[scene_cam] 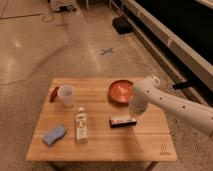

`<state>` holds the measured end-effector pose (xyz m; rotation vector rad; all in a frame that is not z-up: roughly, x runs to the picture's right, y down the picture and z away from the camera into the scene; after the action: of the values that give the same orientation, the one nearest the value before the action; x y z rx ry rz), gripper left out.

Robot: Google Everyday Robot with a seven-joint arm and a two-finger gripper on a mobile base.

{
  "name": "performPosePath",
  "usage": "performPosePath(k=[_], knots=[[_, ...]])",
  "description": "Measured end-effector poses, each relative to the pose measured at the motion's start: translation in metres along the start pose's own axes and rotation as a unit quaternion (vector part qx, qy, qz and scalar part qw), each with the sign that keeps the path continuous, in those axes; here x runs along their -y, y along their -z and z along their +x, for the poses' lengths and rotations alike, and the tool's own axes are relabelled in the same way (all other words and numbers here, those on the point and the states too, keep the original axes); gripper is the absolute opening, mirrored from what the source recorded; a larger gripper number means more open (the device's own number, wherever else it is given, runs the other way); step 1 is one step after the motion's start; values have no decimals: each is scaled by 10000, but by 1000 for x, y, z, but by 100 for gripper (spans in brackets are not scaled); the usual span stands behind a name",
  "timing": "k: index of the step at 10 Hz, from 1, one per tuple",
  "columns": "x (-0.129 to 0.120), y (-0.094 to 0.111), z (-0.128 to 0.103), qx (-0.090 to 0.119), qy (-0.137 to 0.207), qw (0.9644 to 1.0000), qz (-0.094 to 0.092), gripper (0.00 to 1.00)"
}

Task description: Push the eraser across the table

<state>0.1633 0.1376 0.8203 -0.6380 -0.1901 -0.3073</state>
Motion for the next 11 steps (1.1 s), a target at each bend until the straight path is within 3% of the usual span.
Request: performPosePath(k=[3,7,11], knots=[[-1,7,19,-263,-45,9994,-198,1],[-18,-10,34,-488,-167,9979,-402,1],[-22,-18,41,-565,-173,9979,-264,1]])
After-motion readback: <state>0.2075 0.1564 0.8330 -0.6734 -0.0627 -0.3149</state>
